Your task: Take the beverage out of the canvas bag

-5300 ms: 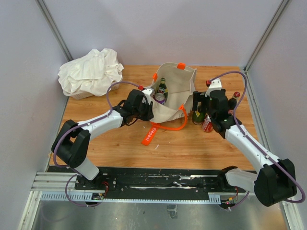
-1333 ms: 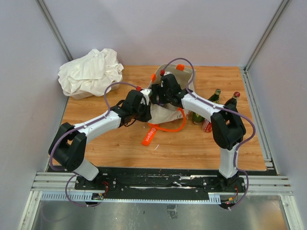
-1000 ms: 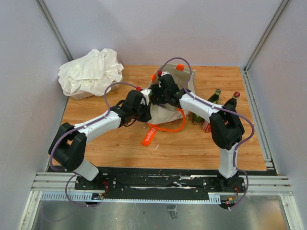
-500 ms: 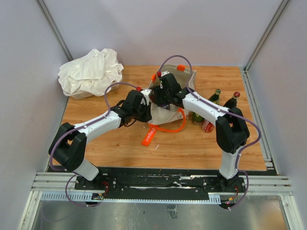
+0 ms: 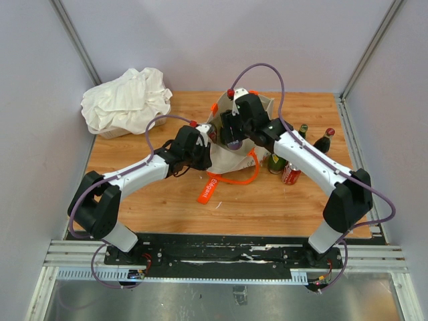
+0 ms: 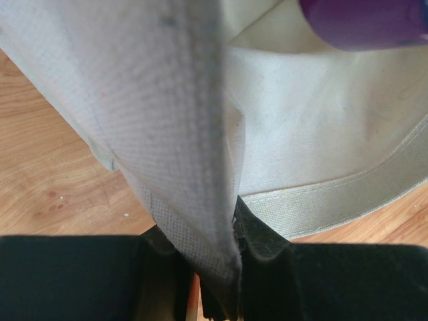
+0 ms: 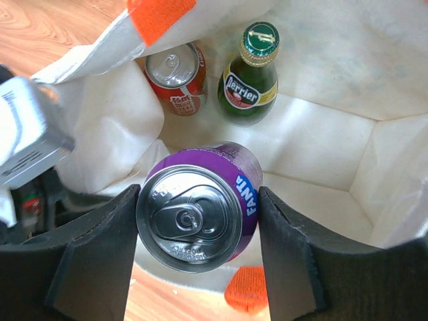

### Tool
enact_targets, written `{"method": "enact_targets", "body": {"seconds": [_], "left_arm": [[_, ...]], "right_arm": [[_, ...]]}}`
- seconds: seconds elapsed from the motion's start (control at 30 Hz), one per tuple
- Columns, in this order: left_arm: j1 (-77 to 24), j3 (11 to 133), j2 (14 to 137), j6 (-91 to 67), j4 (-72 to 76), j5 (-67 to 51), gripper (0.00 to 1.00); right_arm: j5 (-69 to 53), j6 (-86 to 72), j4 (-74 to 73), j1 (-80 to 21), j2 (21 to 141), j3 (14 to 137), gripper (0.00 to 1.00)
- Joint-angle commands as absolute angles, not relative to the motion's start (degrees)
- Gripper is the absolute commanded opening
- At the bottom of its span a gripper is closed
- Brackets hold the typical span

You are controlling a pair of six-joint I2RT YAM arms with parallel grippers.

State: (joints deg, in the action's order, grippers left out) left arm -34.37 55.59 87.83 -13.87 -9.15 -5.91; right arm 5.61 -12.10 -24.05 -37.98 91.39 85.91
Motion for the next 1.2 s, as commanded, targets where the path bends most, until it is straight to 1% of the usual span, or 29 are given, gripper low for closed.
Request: {"method": "enact_targets", "body": {"seconds": [0.0,0.17,0.3,0.5,0.67,0.77,0.9,1.17], "left_arm": [[-34.89,56.01,88.79,-11.92,-9.45,-6.68,0.13],[-34.9,56.69,89.35,-11.26,-9.67,-6.93,0.13],[-34.89,56.78,89.36,-11.05,-9.75,-7.12,0.13],[-34.89,56.45,89.07,-11.25,-9.67,-7.06,0.13],[-34.89,56.51,89.21,-11.34,-9.75,-7.17,0.13],[-34.9,56.6,89.4,-11.34,-9.85,-7.14,0.13],[-34.89,56.86,89.8,-11.34,-9.93,-7.4,0.13],[-34.89,57.21,90.44,-11.6,-10.26,-7.67,0.13]], "right_arm": [[4.76,-11.52,-24.61,-38.67,83.66,86.97,0.01],[8.0,-11.12,-29.33,-38.67,75.39,87.42,0.01],[13.32,-12.26,-33.14,-38.67,68.01,84.18,0.01],[17.46,-16.74,-35.23,-38.67,57.78,71.88,0.01],[17.66,-22.29,-34.07,-38.67,51.17,60.02,0.01],[17.66,-24.21,-31.75,-38.54,49.45,54.33,0.01],[16.11,-25.43,-28.11,-37.16,50.33,49.04,0.01],[9.34,-28.11,-17.41,-30.12,54.31,39.65,0.01]]}}
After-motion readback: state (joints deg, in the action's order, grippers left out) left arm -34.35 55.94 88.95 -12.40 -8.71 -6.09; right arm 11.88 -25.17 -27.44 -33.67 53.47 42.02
